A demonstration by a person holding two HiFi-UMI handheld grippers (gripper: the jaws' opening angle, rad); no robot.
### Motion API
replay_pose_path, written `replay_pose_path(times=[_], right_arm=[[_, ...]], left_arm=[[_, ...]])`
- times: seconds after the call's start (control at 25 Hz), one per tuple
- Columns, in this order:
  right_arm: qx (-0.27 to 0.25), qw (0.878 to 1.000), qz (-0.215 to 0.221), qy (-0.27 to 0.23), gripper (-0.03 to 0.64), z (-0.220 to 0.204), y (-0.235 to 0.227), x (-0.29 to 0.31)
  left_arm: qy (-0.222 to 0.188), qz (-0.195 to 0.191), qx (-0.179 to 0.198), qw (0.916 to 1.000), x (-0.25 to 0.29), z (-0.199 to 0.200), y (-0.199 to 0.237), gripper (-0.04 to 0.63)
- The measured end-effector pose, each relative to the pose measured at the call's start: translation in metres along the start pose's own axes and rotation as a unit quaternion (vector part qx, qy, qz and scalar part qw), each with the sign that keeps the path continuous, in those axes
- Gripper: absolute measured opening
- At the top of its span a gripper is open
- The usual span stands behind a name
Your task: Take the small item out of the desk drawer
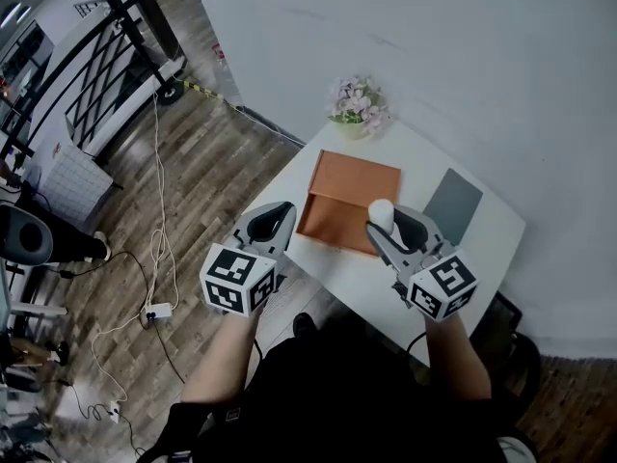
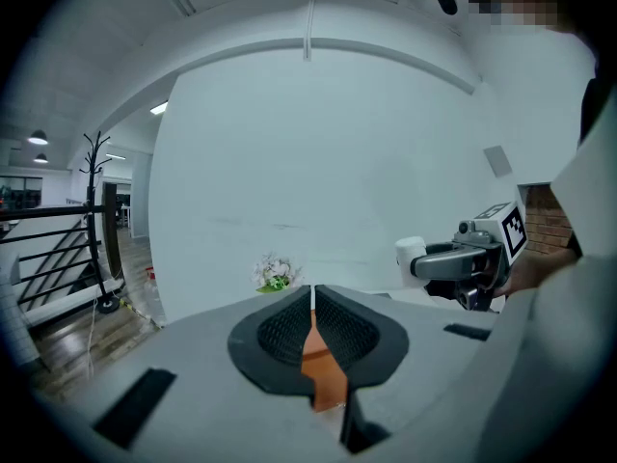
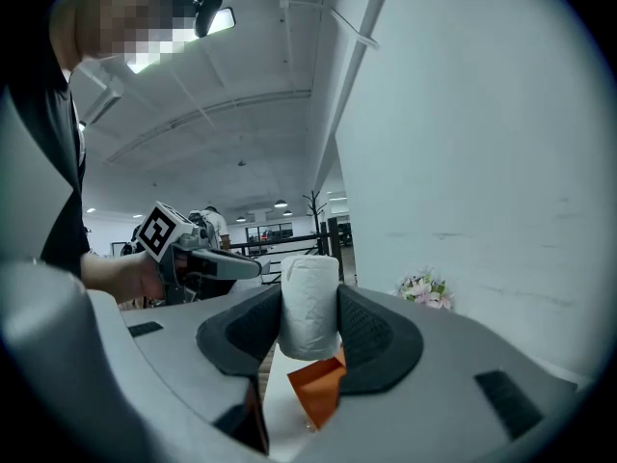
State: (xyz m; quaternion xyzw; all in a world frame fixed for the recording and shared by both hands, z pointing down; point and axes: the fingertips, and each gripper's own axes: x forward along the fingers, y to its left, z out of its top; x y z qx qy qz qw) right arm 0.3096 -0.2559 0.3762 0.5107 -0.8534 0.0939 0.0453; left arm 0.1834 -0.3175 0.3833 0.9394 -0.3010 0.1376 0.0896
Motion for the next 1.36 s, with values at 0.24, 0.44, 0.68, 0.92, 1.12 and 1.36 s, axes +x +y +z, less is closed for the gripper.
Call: replay_pose_path(times=[0.24,0.44,0.68,0.92,1.12,1.36], right_arm=[[0.002,1.000,-0.011,0.011,0.172,-0.001,-0.011,0.000],[-0.018,1.000,-0.015,0.004,0.170,0.013,-0.014,0.003],[-0.026,1.000,-0.004,-0.010,0.170,0.022,-0.004,0.009],[-0.021,0.999,0.003,-0.030,0.170,0.031,0.003,0.014],[-0.018,0.999,0.009,-0.038,0.170,0.034,0.006,0.017],[-0.016,0.999,-0.002,-0.031,0.170,0.033,0.005,0.017]], left_arm=[[-0.011,0.033,-0.011,0.9993,-0.010,0.000,0.022,0.021],[-0.032,0.053,-0.004,0.9981,-0.016,0.011,0.031,0.021],[-0.050,0.063,0.004,0.9968,-0.026,0.020,0.027,0.021],[-0.056,0.061,0.007,0.9966,-0.025,0.024,0.028,0.021],[-0.054,0.053,-0.001,0.9971,-0.021,0.020,0.032,0.021],[-0.043,0.056,0.014,0.9974,-0.016,0.016,0.045,0.021]])
